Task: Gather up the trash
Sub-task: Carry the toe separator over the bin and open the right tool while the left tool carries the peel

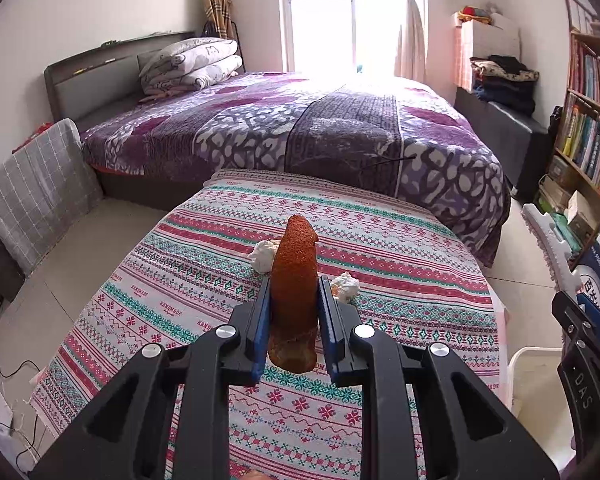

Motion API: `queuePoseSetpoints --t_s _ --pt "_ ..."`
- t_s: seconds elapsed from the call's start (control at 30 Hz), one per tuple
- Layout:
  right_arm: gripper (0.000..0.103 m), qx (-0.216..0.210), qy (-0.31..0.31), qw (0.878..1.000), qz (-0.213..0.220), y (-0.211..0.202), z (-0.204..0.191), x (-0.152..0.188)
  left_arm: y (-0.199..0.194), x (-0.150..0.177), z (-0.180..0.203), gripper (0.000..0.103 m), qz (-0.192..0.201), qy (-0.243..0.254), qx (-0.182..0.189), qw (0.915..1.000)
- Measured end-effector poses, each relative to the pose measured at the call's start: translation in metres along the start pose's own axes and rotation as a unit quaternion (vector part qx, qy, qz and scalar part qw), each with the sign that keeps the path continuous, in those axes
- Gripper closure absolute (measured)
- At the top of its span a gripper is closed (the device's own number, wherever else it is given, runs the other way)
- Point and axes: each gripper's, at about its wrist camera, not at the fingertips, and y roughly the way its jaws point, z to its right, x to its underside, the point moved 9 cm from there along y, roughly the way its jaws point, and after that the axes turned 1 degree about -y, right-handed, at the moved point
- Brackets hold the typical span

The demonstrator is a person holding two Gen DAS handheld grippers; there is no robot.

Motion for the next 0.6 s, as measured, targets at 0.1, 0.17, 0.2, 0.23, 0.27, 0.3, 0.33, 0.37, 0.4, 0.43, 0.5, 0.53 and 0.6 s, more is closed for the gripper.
queuePoseSetpoints --t_s 0.1,0.17,0.2,0.23,0.27,0.3,0.33,0.37,0.4,0.43,0.5,0.53,0.6 --pt "0.077 0.005 0.006 1.0 -0.001 -0.001 0.009 0.0 -0.003 0.002 0.008 0.081 0.001 0.007 0.003 1.0" --pt "0.077 0.008 0.01 1.0 -0.001 -0.002 0.015 0.0 -0.004 0.003 0.014 0.081 0.001 0.012 0.005 0.9999" --pt "0.077 0.01 0.011 1.0 -0.001 -0.003 0.017 0.001 -0.005 0.003 0.016 0.081 0.001 0.014 0.006 0.9999" --pt "0.077 0.011 0.012 1.0 -0.001 -0.003 0.02 0.001 -0.006 0.004 0.018 0.081 0.002 0.016 0.007 0.9998" --pt "0.077 0.013 0.014 1.0 -0.001 -0.003 0.022 0.001 -0.007 0.004 0.021 0.081 0.002 0.018 0.009 0.9998" --pt "0.077 0.014 0.015 1.0 -0.001 -0.004 0.025 0.001 -0.007 0.004 0.023 0.081 0.003 0.02 0.01 0.9997" --pt "0.077 0.015 0.017 1.0 -0.001 -0.004 0.028 0.001 -0.009 0.004 0.026 0.081 0.003 0.022 0.011 0.9997" --pt "0.077 0.016 0.018 1.0 -0.001 -0.004 0.03 0.001 -0.009 0.004 0.028 0.081 0.004 0.024 0.013 0.9996" --pt "0.077 0.017 0.019 1.0 -0.001 -0.004 0.032 0.001 -0.01 0.005 0.031 0.081 0.004 0.026 0.014 0.9996" --pt "0.077 0.019 0.02 1.0 -0.001 -0.005 0.035 0.002 -0.011 0.005 0.033 0.081 0.004 0.028 0.016 0.9995" --pt "0.077 0.022 0.021 1.0 -0.002 -0.005 0.039 0.002 -0.012 0.006 0.038 0.081 0.004 0.031 0.018 0.9993" --pt "0.077 0.023 0.022 0.999 -0.002 -0.006 0.041 0.003 -0.013 0.006 0.04 0.081 0.004 0.033 0.02 0.9993" --pt "0.077 0.026 0.023 0.999 -0.002 -0.006 0.045 0.003 -0.014 0.007 0.045 0.081 0.004 0.036 0.024 0.9991"
